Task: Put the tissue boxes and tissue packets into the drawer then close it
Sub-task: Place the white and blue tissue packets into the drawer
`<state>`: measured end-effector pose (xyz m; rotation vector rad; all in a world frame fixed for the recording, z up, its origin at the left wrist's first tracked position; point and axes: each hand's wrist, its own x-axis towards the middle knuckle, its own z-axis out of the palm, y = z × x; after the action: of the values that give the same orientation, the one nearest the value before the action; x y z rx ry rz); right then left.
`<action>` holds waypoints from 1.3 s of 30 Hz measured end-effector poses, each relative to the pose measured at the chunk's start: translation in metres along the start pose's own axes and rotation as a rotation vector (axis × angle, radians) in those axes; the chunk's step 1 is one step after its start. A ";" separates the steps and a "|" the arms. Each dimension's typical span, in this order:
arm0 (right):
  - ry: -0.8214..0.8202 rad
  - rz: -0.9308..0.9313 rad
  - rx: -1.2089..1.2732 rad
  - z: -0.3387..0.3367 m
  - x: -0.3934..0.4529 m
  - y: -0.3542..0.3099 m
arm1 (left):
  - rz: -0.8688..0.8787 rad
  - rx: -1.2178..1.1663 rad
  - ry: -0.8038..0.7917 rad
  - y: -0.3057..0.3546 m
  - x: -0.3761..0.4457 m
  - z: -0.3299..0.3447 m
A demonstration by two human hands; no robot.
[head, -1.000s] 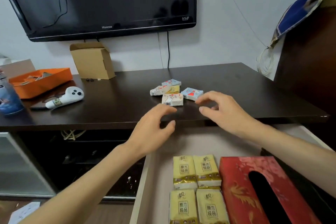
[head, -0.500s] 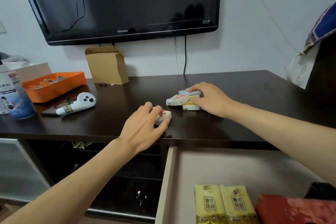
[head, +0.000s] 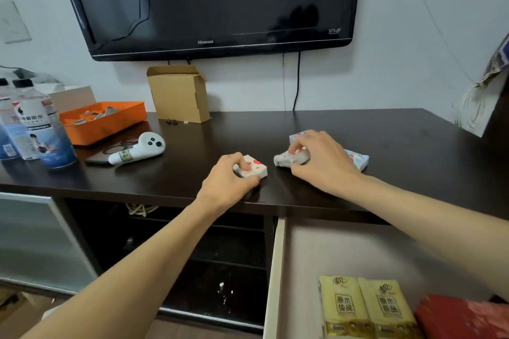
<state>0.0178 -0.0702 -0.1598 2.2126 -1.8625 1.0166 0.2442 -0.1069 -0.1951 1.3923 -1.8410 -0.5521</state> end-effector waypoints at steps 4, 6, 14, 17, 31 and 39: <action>-0.238 -0.040 0.052 -0.007 -0.030 0.005 | -0.025 -0.036 -0.035 0.003 -0.001 -0.004; -0.241 -0.054 0.144 -0.010 -0.029 0.009 | -0.014 -0.073 -0.085 0.003 -0.002 -0.007; -0.512 0.076 0.223 -0.011 -0.007 0.013 | 0.006 -0.130 -0.203 0.008 -0.007 -0.016; -0.389 -0.013 0.117 -0.015 -0.015 0.014 | 0.024 -0.035 -0.227 0.010 -0.009 -0.014; -0.423 0.035 0.170 -0.124 -0.189 0.002 | 0.275 0.017 -0.523 0.074 -0.169 -0.020; -0.563 -0.138 -0.043 -0.131 -0.255 -0.016 | 0.497 0.377 -0.619 0.074 -0.225 0.001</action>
<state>-0.0355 0.2107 -0.1862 2.7545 -1.8408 0.3410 0.2257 0.1287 -0.2110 0.9682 -2.7979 -0.4094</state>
